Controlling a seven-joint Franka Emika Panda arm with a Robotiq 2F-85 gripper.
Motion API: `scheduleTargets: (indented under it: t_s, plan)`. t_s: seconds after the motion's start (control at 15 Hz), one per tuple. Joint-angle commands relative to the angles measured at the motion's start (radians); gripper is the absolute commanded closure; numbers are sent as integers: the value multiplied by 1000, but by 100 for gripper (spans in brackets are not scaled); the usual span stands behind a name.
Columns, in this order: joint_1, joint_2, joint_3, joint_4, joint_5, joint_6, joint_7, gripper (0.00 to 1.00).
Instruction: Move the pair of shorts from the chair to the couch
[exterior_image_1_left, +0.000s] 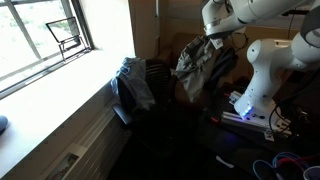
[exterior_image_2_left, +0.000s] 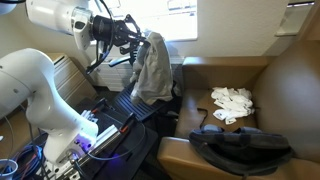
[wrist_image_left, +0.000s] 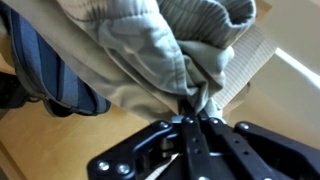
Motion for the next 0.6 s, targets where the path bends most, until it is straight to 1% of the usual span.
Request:
scheduleTargets:
  t_s: [0.0,0.07,0.13,0.2,0.27,0.33,0.4,0.47,0.53]
  plan:
    - [-145,-85,-225,0,-68,-109,-47,99]
    - [-212,-144,-263,24,-109,-137,-45,99]
    - [-115,-55,-195,0,-70,-90,-22,99]
    - [-152,-78,-224,4,-88,-108,-31,96]
    - [-159,-96,-225,9,-88,-107,-39,96]
    - [-152,-102,-218,11,-87,-105,-38,96]
    - [-115,-90,-230,11,-61,-137,-57,99]
    - [-92,-101,-279,11,-62,-191,-34,99]
    - [-130,-135,-298,25,-73,-236,-7,99]
